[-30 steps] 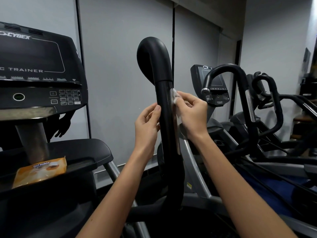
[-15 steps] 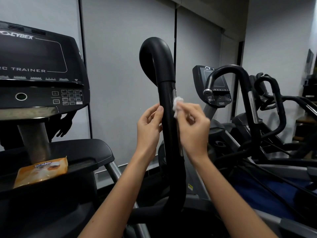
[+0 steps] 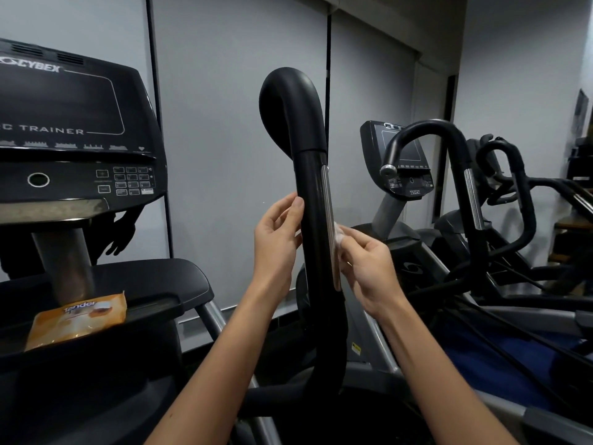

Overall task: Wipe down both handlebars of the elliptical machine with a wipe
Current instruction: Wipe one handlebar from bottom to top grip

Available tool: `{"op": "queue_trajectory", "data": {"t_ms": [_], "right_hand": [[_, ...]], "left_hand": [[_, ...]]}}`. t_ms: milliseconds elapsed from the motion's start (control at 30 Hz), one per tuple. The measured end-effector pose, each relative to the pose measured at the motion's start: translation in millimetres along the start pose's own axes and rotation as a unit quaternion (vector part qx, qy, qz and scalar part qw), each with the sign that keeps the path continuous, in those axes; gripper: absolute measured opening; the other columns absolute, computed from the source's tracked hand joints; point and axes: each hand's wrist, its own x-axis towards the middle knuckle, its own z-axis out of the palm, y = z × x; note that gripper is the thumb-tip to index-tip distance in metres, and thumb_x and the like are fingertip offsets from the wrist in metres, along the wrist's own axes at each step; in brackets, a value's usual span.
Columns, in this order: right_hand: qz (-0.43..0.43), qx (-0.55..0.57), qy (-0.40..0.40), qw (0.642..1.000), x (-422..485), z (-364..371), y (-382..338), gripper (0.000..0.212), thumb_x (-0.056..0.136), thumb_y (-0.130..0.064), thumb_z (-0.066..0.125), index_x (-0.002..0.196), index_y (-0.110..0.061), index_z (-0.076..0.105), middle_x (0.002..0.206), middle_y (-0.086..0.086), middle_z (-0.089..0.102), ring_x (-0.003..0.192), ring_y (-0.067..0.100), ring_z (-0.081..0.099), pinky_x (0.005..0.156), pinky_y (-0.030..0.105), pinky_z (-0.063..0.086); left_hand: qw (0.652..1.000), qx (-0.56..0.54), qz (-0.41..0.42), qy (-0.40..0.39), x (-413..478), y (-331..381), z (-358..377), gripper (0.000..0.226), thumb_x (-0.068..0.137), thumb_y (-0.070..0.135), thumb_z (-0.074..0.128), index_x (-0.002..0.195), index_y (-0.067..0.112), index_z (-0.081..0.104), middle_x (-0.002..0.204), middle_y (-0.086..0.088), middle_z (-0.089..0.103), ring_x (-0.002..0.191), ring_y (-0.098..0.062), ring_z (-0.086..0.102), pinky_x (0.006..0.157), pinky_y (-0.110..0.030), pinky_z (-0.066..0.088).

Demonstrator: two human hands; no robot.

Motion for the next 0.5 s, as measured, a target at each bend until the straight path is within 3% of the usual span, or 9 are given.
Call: {"op": "queue_trajectory", "data": {"t_ms": [67,167,267,400,467,500], "right_hand": [[-0.037,0.019,0.029,0.999,-8.3,6.0,-3.6,0.028,0.089,0.001,0.054,0.082,-0.016,0.074,0.077,0.005,0.068,0.067,0.011,0.061,0.059,0.017,0.050],[-0.085,0.039,0.054,0.994,0.6,25.8,-23.9,0.023,0.089,0.002,0.054,0.090,-0.014,0.069,0.082,0.003,0.071,0.077,0.011,0.067,0.076,0.025,0.056],[-0.199,-0.056,0.087,0.975,10.6,39.8,-34.4,0.019,0.089,-0.002,0.057,0.098,-0.013,0.069,0.094,0.001,0.066,0.081,0.005,0.064,0.078,0.019,0.052],[-0.423,-0.279,0.105,0.855,-10.4,28.5,-3.9,0.024,0.088,-0.002,0.057,0.106,-0.009,0.069,0.100,-0.004,0.058,0.093,0.014,0.057,0.086,0.019,0.045],[-0.469,-0.338,0.095,0.810,-24.2,16.6,17.0,0.023,0.087,-0.006,0.056,0.106,-0.008,0.070,0.103,-0.002,0.058,0.093,0.018,0.054,0.087,0.018,0.043],[-0.475,-0.348,0.090,0.804,-28.2,12.1,23.0,0.024,0.087,-0.008,0.056,0.106,-0.008,0.070,0.105,-0.001,0.059,0.093,0.018,0.054,0.088,0.017,0.042]], "left_hand": [[1.000,-0.003,0.000,0.001,0.8,0.0,0.6,0.031,0.094,0.022,0.053,0.119,0.006,0.061,0.100,-0.005,0.069,0.089,-0.013,0.065,0.072,-0.022,0.052],[1.000,-0.016,-0.002,0.002,0.5,0.1,1.7,0.028,0.094,0.020,0.053,0.118,0.007,0.061,0.102,-0.005,0.069,0.089,-0.013,0.065,0.072,-0.022,0.052],[1.000,-0.011,-0.001,-0.005,-0.4,1.3,1.0,0.029,0.094,0.020,0.052,0.119,0.007,0.060,0.105,-0.007,0.069,0.090,-0.013,0.066,0.074,-0.023,0.052],[1.000,-0.022,-0.011,0.001,-0.1,2.5,1.2,0.031,0.094,0.020,0.053,0.120,0.005,0.058,0.099,-0.004,0.068,0.084,-0.012,0.064,0.070,-0.021,0.052],[1.000,-0.022,-0.014,0.006,0.2,1.7,1.0,0.032,0.093,0.020,0.053,0.121,0.005,0.058,0.103,-0.006,0.067,0.087,-0.015,0.064,0.072,-0.022,0.053],[1.000,-0.020,-0.014,0.006,0.3,1.2,0.6,0.033,0.093,0.021,0.053,0.122,0.005,0.057,0.105,-0.008,0.066,0.089,-0.016,0.063,0.073,-0.023,0.053]]}}
